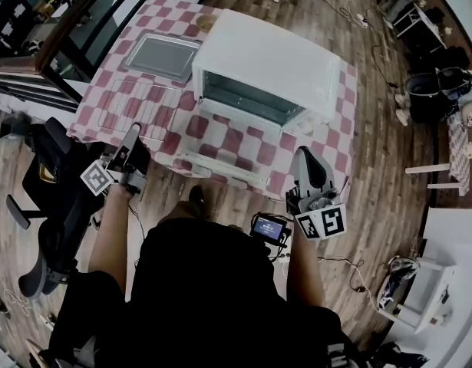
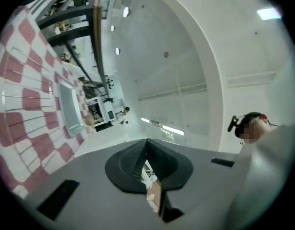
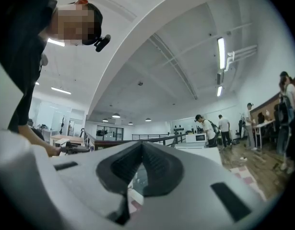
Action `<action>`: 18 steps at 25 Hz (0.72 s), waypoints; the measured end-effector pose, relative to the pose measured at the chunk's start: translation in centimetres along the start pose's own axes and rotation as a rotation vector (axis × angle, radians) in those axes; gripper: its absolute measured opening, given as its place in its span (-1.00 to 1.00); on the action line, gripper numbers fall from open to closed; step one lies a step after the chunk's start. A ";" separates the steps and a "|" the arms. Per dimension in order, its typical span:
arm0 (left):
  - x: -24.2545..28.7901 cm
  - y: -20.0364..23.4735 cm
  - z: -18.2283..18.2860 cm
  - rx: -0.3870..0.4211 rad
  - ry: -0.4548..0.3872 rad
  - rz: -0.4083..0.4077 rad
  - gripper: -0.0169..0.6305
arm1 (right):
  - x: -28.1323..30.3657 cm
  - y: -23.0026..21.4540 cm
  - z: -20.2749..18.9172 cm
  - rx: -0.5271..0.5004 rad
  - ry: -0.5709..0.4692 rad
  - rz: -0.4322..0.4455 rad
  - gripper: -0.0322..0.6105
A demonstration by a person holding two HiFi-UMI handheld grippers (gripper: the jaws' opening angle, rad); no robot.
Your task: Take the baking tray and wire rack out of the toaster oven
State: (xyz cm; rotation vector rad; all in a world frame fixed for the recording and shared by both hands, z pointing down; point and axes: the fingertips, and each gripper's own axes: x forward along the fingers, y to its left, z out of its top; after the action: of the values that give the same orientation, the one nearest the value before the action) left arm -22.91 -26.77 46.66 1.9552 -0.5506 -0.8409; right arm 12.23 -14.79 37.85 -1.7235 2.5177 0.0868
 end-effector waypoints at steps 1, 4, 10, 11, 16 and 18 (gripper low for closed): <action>0.4 -2.3 -1.0 0.058 0.012 -0.053 -0.96 | -1.3 0.1 0.6 -0.031 0.000 0.008 -0.89; 0.9 -8.2 -5.3 0.331 0.102 -0.132 -0.96 | -5.6 0.5 1.7 -0.083 -0.020 0.005 -0.89; -1.2 -14.0 -16.2 0.819 0.268 -0.063 -0.96 | -14.1 2.6 0.4 0.001 -0.025 -0.066 -0.89; -1.9 -14.4 -17.5 0.865 0.272 -0.036 -0.96 | -15.3 3.2 -0.1 0.020 -0.023 -0.078 -0.89; -6.6 -15.5 -21.9 1.046 0.307 0.111 -0.96 | -19.4 7.1 -3.3 0.107 0.016 -0.110 -0.89; -8.4 -16.4 -22.7 1.104 0.312 0.148 -0.96 | -20.2 9.0 -3.8 0.104 0.026 -0.096 -0.89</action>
State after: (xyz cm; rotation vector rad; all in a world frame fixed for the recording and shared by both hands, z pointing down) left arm -10.97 -0.29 43.30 2.8940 -1.0930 -0.0635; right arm 10.92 6.81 43.70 -1.8111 2.4058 -0.0722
